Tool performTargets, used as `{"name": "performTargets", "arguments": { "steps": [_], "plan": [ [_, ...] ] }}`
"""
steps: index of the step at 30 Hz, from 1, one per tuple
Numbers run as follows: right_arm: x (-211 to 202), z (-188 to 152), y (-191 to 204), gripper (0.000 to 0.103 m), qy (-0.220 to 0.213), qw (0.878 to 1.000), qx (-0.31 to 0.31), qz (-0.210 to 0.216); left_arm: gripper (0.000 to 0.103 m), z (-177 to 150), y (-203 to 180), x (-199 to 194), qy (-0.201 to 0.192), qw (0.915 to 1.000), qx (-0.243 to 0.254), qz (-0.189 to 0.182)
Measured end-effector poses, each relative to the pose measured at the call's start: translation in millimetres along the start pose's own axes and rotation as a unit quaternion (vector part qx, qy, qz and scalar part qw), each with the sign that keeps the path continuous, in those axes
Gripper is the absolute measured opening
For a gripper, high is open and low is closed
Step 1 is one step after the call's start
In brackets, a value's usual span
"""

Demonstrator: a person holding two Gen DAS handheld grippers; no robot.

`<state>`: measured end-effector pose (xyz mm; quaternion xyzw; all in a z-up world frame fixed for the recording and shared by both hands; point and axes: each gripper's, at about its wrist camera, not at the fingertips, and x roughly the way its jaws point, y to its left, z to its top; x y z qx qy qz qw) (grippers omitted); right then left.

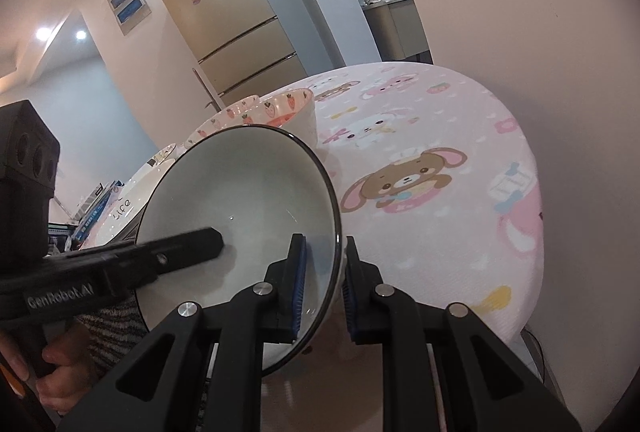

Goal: Organize plates and bowls

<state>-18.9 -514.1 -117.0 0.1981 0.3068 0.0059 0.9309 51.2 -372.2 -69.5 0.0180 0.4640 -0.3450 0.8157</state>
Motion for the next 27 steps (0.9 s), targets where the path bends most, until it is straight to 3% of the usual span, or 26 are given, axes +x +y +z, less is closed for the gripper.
{"name": "performTargets", "arguments": {
  "steps": [6,14,18,27],
  "plan": [
    [1.1,-0.3,-2.3,0.016,-0.007,1.0,0.011,0.002,0.028,-1.2,-5.6,7.7,0.013,0.9994,0.026,0.02],
    [2.3,-1.0,-4.2,0.015,-0.015,0.999,0.031,0.005,0.021,0.4,-1.2,9.6,0.014,0.9997,0.017,0.008],
    [-0.7,2.1,-4.8,0.014,-0.015,0.999,0.043,0.011,0.021,-1.3,-2.3,3.4,0.004,0.9998,0.018,0.007],
    [-24.1,19.6,18.4,0.013,-0.05,0.999,0.011,0.012,0.021,-0.1,-7.2,-37.6,-0.041,0.9988,0.026,0.011]
  ]
}}
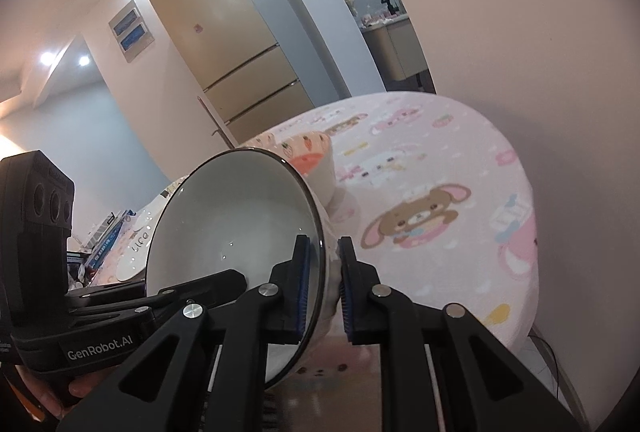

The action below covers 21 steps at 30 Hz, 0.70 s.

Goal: Organize plates and bowls

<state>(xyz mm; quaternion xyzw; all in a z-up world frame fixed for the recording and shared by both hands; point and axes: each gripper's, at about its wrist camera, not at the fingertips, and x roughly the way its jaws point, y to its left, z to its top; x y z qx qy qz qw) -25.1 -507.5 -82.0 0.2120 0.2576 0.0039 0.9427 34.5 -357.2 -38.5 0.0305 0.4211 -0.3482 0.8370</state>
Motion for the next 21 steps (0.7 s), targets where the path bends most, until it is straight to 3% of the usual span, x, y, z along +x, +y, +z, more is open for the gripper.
{"name": "performTargets", "arguments": {
  "steps": [11,21],
  "plan": [
    [-17.3,23.0,58.2,0.014,-0.042,0.998,-0.045,0.031,0.021,11.6,15.4,-75.1,-0.074,0.9971,0.001,0.019],
    [-0.3,48.3,157.7,0.014,-0.063,0.99,-0.095,0.081,0.021,23.8,82.7,-164.2,-0.164,0.9834,-0.046,0.062]
  ]
}}
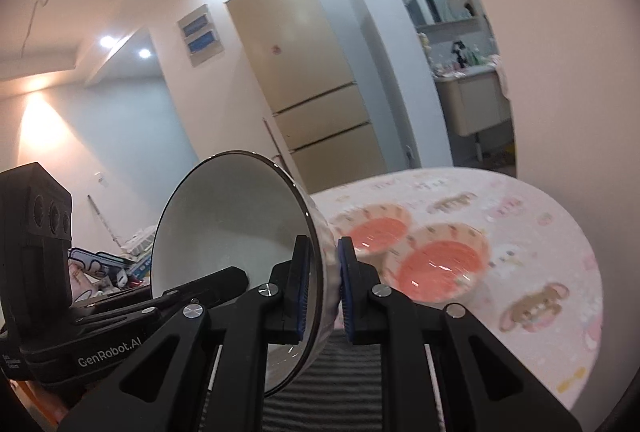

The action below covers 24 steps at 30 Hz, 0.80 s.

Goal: Organize plates and bowls

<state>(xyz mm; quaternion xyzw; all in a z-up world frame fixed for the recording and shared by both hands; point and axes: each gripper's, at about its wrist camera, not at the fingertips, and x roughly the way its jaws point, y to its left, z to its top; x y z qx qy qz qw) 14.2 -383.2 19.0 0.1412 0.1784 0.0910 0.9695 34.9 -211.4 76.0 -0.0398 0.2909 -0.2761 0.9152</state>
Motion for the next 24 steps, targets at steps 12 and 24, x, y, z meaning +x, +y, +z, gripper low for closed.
{"name": "performTargets", "arguments": {
  "steps": [12,24],
  "plan": [
    [35.2,32.4,96.1,0.014,-0.034,0.996,-0.062,0.057,0.021,36.1,70.0,-71.3,-0.073,0.9958,-0.026,0.048],
    [61.8,21.7,115.9,0.014,-0.036,0.995,-0.061,0.068,0.021,33.8,110.5,-59.1,-0.083,0.9947,-0.039,0.046]
  ]
}}
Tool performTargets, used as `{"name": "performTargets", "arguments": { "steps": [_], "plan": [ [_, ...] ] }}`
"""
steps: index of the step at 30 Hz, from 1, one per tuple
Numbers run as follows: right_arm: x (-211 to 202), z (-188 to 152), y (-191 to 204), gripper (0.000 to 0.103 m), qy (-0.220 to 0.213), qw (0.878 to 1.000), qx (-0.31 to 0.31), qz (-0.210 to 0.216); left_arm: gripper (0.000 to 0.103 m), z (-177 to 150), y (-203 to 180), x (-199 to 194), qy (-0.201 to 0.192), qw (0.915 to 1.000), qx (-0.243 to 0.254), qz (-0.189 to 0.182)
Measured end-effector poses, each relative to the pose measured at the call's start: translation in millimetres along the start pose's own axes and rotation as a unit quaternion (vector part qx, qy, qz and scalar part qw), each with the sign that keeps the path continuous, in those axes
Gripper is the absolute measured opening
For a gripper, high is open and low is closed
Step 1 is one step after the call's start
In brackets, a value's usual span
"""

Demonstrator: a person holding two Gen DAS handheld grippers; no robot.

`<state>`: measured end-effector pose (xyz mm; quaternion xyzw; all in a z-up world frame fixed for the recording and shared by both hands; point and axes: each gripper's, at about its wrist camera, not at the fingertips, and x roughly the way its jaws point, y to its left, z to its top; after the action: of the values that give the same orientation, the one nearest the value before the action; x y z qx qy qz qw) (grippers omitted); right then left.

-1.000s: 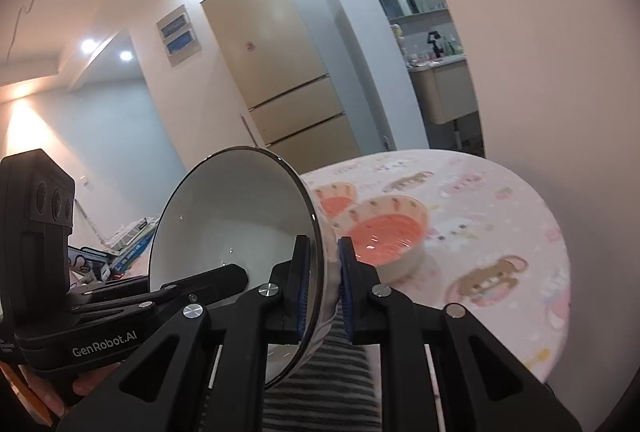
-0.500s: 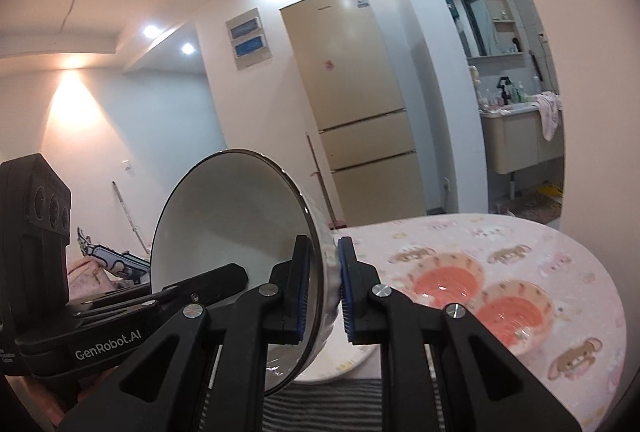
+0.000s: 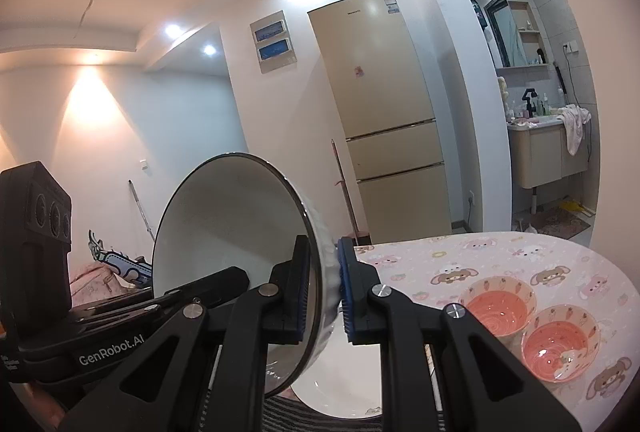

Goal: Organize plates and bowls

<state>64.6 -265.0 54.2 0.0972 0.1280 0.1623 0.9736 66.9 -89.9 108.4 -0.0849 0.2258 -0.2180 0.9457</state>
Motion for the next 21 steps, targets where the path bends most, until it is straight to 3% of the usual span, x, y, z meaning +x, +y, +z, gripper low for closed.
{"name": "performTargets", "arguments": {
  "steps": [4,7,21],
  "plan": [
    [10.2,-6.7,-3.2,0.014,0.006,1.0,0.0,-0.01,0.021,-3.8,7.7,18.1,0.012,0.9998,-0.005,-0.012],
    [19.0,-13.8,-8.5,0.014,0.011,1.0,0.0,-0.014,0.021,-6.9,22.9,43.1,0.058,0.997,-0.037,-0.034],
    [80.7,-61.5,-32.8,0.014,0.129,0.99,0.03,-0.051,0.022,-53.4,56.3,112.7,0.145,0.9874,-0.062,-0.016]
  ]
}}
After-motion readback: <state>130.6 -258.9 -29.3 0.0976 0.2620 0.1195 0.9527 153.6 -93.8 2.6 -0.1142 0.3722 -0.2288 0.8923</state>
